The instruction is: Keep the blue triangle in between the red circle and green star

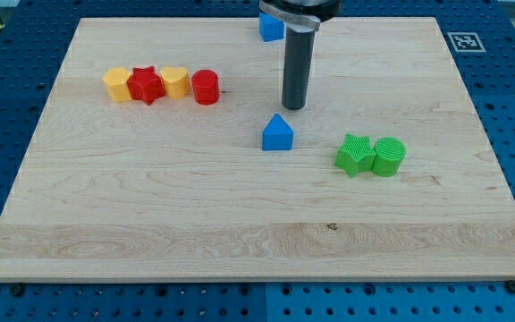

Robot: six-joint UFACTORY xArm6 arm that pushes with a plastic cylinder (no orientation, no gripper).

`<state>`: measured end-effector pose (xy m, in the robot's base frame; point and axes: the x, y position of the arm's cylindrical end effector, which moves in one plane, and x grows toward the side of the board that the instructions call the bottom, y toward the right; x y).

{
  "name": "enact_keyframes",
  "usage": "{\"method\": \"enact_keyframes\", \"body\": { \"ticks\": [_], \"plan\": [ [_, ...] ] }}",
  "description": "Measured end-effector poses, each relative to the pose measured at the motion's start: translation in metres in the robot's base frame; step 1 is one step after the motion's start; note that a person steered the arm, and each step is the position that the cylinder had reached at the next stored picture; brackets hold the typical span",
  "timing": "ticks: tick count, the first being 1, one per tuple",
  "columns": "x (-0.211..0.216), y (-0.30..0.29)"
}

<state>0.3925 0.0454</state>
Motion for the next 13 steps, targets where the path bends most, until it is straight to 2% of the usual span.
{"method": "enact_keyframes", "body": {
  "ticks": [1,3,5,6,7,9,12,13],
  "plan": [
    [0.031,0.001],
    [0.060,0.015],
    [0.091,-0.012],
    [0.074,-0.044],
    [0.072,-0.044],
    [0.070,-0.012],
    [0.068,-0.007],
    [0.053,-0.007]
  ]
}}
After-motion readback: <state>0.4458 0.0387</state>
